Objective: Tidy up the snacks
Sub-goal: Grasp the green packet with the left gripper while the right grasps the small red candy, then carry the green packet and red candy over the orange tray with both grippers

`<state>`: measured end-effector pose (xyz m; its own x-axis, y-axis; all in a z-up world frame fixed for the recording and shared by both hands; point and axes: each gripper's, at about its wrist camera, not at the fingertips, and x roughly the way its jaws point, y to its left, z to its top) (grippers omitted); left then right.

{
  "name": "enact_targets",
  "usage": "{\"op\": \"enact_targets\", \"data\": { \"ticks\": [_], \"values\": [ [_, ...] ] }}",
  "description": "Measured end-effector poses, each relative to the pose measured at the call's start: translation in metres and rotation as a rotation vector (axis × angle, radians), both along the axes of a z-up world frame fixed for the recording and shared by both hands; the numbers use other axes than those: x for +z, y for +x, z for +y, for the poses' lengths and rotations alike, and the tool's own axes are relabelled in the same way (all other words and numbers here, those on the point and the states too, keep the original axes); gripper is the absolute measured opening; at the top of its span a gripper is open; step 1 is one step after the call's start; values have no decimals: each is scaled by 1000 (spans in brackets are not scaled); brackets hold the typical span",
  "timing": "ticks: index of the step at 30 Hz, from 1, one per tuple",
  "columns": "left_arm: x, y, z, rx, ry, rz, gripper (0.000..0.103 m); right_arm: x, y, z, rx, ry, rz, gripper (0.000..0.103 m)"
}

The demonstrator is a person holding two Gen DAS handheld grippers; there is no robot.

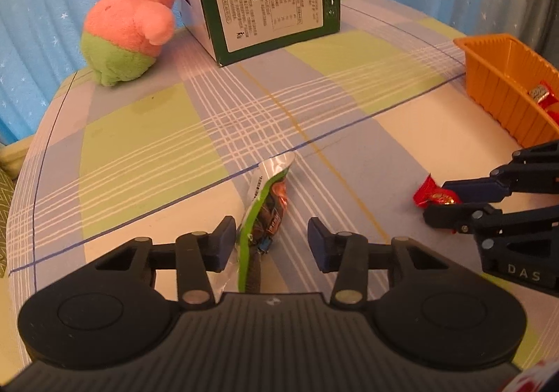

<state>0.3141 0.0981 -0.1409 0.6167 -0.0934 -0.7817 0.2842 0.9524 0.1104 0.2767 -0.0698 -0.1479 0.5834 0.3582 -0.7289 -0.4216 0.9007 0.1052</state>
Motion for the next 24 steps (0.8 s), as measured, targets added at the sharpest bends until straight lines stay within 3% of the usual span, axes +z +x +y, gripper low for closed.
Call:
{"op": "enact_targets", "data": {
  "ticks": [11, 18, 24],
  "values": [
    [1, 2, 4, 75, -7, 8, 20, 0, -6, -3, -5, 17, 3, 21],
    [19, -35, 0, 162, -135, -9, 20, 19, -31, -15, -41, 70, -16, 20],
    [53, -74, -14, 205, -210, -48, 20, 45, -64, -49, -124, 135, -21, 20]
  ]
}}
